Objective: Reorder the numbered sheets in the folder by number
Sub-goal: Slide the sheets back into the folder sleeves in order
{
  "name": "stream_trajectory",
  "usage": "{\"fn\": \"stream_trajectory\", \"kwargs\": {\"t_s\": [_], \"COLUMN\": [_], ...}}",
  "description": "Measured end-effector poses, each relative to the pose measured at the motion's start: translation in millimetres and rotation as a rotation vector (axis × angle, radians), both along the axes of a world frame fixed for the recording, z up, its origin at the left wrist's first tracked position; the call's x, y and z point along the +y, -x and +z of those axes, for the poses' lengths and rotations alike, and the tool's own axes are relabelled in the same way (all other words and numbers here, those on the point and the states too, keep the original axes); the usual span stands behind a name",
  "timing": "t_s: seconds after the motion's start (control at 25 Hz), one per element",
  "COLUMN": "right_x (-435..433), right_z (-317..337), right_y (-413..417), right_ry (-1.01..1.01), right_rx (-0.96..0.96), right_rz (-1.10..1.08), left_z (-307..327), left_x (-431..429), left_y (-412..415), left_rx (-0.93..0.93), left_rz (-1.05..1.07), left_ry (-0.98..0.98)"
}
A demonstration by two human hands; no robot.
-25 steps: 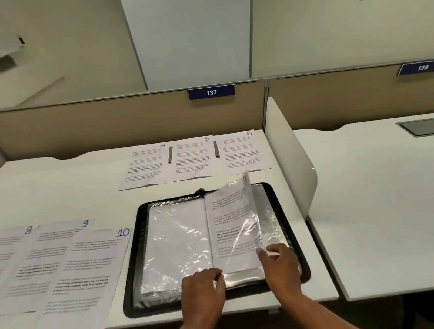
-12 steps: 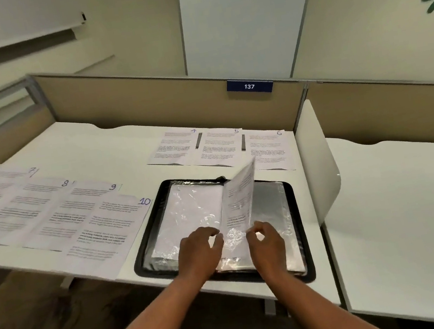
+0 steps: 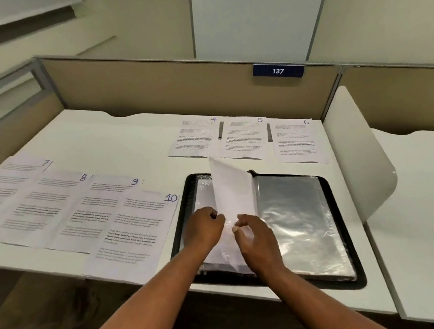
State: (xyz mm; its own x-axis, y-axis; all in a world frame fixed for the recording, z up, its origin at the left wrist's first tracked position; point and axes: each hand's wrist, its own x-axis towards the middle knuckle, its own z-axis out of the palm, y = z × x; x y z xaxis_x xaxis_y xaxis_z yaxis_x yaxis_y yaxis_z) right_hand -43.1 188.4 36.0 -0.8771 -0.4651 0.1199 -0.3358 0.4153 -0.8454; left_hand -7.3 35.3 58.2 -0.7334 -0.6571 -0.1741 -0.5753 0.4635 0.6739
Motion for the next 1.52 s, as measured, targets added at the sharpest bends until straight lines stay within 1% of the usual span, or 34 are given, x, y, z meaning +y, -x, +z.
{"fn": "stream_trajectory", "kwargs": {"t_s": [0.04,0.12,0.24,0.32,0.36,0.44,0.56,0.64,0.72,0.84,0.96,1.16,1.52], "right_x": [-13,-36,-66,-77,-84,-95,-106,-110,-112,-114,-116,-116,-119], "right_z": [-8,-26,-51,-62,-66,-75,-94,-103,-109,-110,-111,-112,-117], "right_y": [6,19,41,51,54,55,46,38,34,33,32,34,37], "right_ry": [-0.023,-0.137,-0.351,-0.488,-0.541,-0.61,-0.68,-0.716,-0.745,-0.769,-0.761,-0.772,-0.776], "right_rx": [-0.007,0.004,0.07,0.112,0.123,0.136,0.194,0.233,0.27,0.3,0.311,0.312,0.341], "right_rz": [-0.033,-0.052,-0.005,0.039,0.064,0.121,0.193,0.216,0.214,0.198,0.177,0.172,0.163], "left_z": [-6,-18,-37,-48,-54,-67,-88,-100,-112,-131,-144,-144,-151], "left_x": [-17,-46,-79,-91,-99,-112,-128,-135,-144,-154,-158,-159,-161], "left_y": [-3,-7,-8,-10,-11,-12,-5,6,17,22,17,16,19], "left_rx": [-0.014,-0.038,-0.121,-0.167,-0.178,-0.155,-0.043,-0.027,-0.053,-0.076,-0.034,0.014,0.027], "left_rz": [-0.002,-0.023,-0.065,-0.097,-0.125,-0.216,-0.456,-0.611,-0.725,-0.799,-0.782,-0.761,-0.767], "left_ry": [-0.004,-0.023,-0.046,-0.023,0.028,0.207,0.343,0.383,0.42,0.419,0.416,0.397,0.385]}}
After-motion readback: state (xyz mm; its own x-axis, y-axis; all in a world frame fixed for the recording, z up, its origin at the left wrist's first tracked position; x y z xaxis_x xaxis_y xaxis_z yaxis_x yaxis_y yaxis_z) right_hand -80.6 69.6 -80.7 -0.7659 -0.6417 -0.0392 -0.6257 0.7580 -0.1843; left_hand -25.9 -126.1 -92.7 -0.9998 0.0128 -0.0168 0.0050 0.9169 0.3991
